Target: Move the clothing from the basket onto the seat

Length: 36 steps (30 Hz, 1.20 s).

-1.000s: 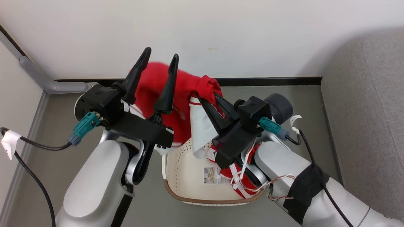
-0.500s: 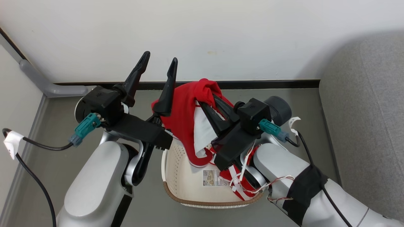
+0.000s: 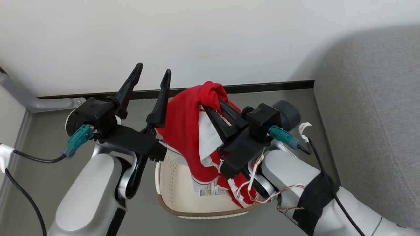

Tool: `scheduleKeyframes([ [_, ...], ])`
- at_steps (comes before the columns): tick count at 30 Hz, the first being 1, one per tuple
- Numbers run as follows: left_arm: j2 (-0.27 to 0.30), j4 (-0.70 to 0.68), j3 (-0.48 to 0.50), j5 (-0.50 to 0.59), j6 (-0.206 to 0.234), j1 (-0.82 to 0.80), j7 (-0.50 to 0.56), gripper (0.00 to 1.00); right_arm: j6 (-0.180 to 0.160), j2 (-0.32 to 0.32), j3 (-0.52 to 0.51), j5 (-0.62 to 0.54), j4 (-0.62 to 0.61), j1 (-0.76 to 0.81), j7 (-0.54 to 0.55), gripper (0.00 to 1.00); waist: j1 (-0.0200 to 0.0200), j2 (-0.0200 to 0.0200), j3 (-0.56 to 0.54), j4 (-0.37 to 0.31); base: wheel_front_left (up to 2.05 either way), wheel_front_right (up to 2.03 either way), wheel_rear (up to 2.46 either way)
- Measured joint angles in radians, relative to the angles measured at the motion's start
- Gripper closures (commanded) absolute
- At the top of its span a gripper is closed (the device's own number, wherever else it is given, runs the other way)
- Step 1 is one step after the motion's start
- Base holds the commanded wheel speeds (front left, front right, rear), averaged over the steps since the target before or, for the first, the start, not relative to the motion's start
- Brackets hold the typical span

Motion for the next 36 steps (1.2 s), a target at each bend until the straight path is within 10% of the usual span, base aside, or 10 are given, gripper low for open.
scheduleKeyframes([
  [36, 0.042, 0.030, 0.012, 0.002, 0.010, 0.091, -0.026, 0.00, -0.009, -0.001, -0.051, -0.026, -0.138, 0.079, -0.009, 1.00, 0.0000, 0.0000, 0.042, -0.319, 0.00, 0.00, 0.00],
])
